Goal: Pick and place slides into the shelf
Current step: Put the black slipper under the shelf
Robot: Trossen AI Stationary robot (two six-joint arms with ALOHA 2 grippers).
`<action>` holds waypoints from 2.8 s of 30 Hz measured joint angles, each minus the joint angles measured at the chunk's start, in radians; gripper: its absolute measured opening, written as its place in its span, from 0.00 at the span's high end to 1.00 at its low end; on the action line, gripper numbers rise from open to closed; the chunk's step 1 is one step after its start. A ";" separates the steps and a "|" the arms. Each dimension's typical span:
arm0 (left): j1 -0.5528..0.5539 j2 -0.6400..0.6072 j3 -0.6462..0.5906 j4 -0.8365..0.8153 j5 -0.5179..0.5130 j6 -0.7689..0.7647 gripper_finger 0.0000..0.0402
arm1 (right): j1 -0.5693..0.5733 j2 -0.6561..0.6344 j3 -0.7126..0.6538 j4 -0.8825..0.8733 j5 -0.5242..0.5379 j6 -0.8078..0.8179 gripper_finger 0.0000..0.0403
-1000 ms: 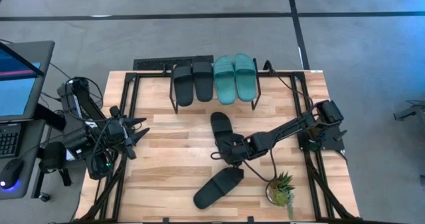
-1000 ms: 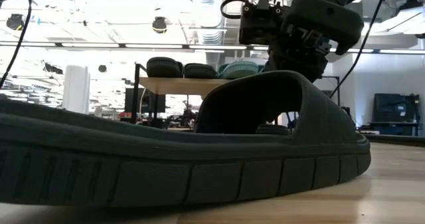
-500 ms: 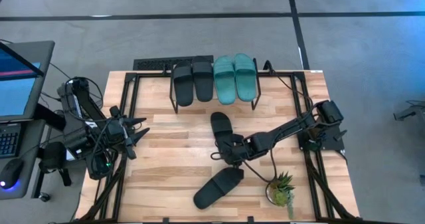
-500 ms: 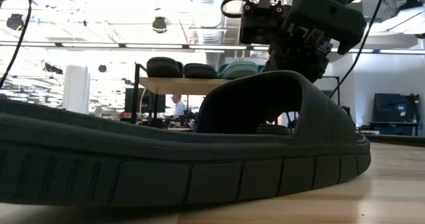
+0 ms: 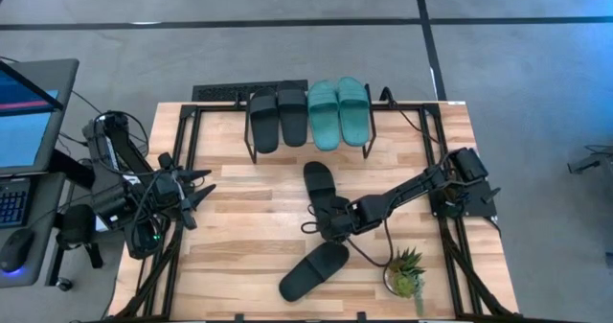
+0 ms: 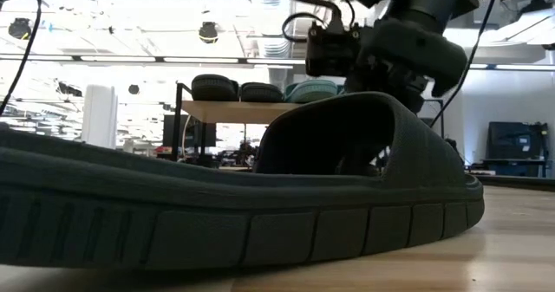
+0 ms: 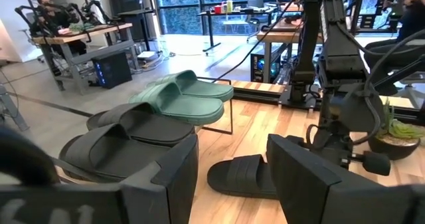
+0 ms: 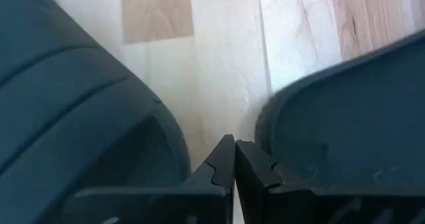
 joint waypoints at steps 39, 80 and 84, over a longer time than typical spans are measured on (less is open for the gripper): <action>0.000 0.000 0.000 0.000 -0.002 -0.006 0.58 | -0.238 0.000 0.000 0.092 -0.049 -0.113 1.00; 0.000 0.001 0.000 0.029 0.003 -0.017 0.58 | -0.412 0.000 0.006 0.081 -0.056 -0.121 1.00; 0.000 0.001 0.000 0.029 0.003 -0.016 0.58 | -0.416 0.000 0.010 0.075 -0.059 -0.122 1.00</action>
